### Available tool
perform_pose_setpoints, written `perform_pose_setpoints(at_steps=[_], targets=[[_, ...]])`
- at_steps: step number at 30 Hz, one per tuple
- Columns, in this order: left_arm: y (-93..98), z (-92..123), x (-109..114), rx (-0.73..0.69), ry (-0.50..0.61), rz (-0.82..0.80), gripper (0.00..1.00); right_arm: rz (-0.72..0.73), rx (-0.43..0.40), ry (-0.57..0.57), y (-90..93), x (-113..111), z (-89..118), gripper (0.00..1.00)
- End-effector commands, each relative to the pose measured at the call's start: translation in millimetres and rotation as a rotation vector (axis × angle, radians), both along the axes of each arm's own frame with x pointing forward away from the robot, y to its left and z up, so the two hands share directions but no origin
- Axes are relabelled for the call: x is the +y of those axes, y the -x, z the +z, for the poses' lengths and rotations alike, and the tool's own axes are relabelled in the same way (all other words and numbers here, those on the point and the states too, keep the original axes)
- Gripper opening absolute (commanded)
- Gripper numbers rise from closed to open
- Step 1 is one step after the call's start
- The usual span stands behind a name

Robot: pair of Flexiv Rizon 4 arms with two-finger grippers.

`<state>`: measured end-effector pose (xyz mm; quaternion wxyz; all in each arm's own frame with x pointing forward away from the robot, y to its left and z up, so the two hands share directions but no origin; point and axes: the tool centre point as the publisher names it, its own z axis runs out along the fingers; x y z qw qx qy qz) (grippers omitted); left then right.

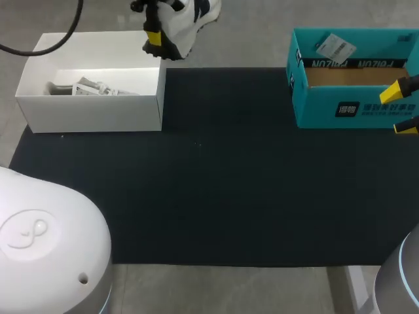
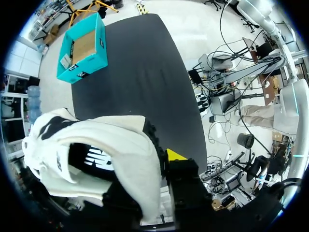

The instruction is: Take the shoe out of the shoebox, open the shoe tongue, remove and reinsert the insole, then place the shoe into the shoebox

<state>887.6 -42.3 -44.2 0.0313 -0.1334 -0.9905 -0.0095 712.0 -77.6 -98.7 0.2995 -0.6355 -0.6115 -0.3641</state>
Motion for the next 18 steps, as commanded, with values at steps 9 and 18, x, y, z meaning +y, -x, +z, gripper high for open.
perform_pose_setpoints(at_steps=[9, 18], targets=[[-33.9, -5, 80, -0.062, 0.042, 0.135, 0.0, -0.002, 0.001, 0.002, 0.3, 0, -1, 1.0], [-58.0, -3, 129, -0.017, 0.071, 0.241, 0.0, -0.002, 0.001, 0.002, 0.3, 0, -1, 1.0]])
